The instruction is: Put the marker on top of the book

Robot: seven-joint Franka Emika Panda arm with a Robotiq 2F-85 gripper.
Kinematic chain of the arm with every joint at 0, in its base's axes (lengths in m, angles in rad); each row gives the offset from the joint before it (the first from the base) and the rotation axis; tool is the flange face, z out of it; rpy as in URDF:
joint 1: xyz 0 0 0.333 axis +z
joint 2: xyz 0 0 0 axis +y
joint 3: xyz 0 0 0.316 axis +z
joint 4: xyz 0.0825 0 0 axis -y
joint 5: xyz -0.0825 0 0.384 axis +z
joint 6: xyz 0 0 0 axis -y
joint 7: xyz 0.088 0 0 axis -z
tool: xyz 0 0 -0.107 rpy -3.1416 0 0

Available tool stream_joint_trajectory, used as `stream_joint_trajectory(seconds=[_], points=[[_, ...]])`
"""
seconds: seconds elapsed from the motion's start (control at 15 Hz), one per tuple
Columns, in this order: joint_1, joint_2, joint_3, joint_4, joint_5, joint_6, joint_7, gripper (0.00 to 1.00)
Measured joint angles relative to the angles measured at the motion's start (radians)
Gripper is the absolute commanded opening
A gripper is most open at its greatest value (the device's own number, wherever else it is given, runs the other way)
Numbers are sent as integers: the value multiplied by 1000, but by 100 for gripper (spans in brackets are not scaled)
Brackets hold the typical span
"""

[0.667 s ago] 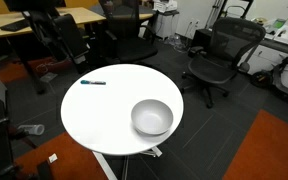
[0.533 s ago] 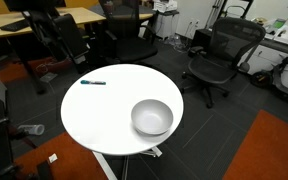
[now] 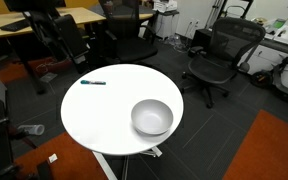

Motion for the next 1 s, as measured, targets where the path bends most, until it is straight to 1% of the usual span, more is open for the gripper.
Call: stream_joint_trajectory(seconds=[0.13, 0.33, 0.6, 0.8, 1.0], points=[[3, 14, 27, 0, 5, 0, 40, 100], [24, 46, 87, 0, 29, 9, 127, 100], [67, 98, 161, -1, 93, 70, 239, 100], [93, 141, 206, 0, 158, 131, 338, 100], [122, 196, 242, 4, 247, 191, 430, 100]])
